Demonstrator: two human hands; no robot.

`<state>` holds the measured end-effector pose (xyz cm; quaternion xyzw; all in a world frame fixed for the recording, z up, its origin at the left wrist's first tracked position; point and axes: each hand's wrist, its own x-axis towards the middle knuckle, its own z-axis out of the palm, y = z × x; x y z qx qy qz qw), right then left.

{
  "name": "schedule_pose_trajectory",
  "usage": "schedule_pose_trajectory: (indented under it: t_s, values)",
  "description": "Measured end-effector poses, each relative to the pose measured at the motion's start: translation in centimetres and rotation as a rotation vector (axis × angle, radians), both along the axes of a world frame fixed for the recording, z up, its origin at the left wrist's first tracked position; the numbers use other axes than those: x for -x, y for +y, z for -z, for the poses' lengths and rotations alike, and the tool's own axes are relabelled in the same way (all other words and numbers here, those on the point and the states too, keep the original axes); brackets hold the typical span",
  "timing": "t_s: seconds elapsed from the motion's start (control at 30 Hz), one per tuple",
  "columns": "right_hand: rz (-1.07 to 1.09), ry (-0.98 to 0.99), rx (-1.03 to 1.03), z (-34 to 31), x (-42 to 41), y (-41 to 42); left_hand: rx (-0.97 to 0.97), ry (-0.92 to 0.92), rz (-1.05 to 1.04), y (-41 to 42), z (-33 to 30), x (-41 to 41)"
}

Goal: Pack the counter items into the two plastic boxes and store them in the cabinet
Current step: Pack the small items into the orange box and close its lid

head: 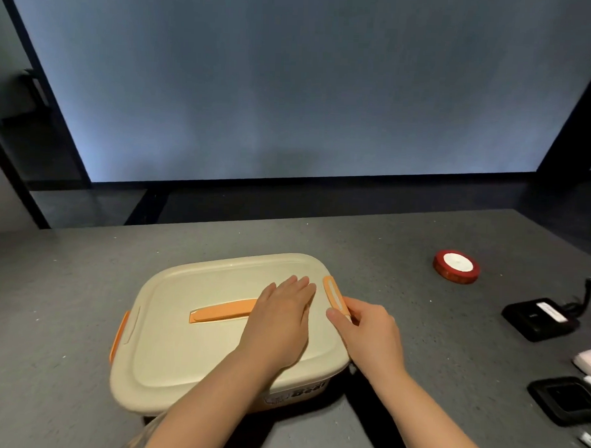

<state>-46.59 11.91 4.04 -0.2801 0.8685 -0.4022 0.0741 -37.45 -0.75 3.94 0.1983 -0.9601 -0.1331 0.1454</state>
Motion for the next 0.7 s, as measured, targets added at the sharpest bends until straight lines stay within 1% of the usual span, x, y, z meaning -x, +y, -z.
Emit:
schedule_pose_trajectory:
  t_s: [0.03,0.1,0.2,0.23,0.3,0.37,0.43,0.47,0.5,0.57,0.6,0.63,0.7]
  values:
    - [-0.021,0.061,-0.061,-0.3,0.0,0.1,-0.002,0.001,0.000,0.0,0.0,0.0]
    - [-0.070,0.111,-0.140,-0.8,-0.1,0.2,-0.018,0.020,0.000,0.0,-0.1,0.2]
    - [-0.147,0.253,-0.320,-0.7,-1.1,-0.1,-0.091,0.159,-0.096,0.1,-0.8,-0.6]
    - [-0.208,0.323,-0.371,-0.6,-2.0,-0.7,-0.101,0.207,-0.158,-0.2,-1.0,-1.5]
    - [-0.396,0.407,-0.393,-0.4,-4.1,-2.4,-0.054,0.235,-0.307,-1.5,-0.8,-4.4]
    - [-0.542,0.411,-0.403,-0.1,-6.0,-4.5,0.007,0.188,-0.462,-3.5,-0.4,-8.5]
    - [-0.600,0.419,-0.410,0.0,-6.8,-6.5,0.014,0.131,-0.636,-5.6,0.0,-12.6]
    - [-0.612,0.427,-0.412,-0.1,-7.0,-7.4,-0.056,0.131,-0.716,-6.4,0.1,-14.5]
    - [-0.620,0.439,-0.416,-0.1,-7.2,-8.3,-0.203,0.159,-0.788,-6.9,0.1,-15.9]
    - [-0.622,0.464,-0.421,0.0,-7.5,-9.6,-0.604,0.278,-0.860,-7.3,0.2,-17.2]
    - [-0.618,0.468,-0.422,0.2,-7.6,-9.9,-0.758,0.330,-0.847,-7.3,0.4,-17.4]
    - [-0.614,0.469,-0.421,0.3,-7.7,-10.1,-0.832,0.378,-0.820,-7.2,0.5,-17.2]
    - [-0.608,0.474,-0.418,0.5,-7.7,-10.1,-0.852,0.514,-0.805,-6.9,0.9,-16.9]
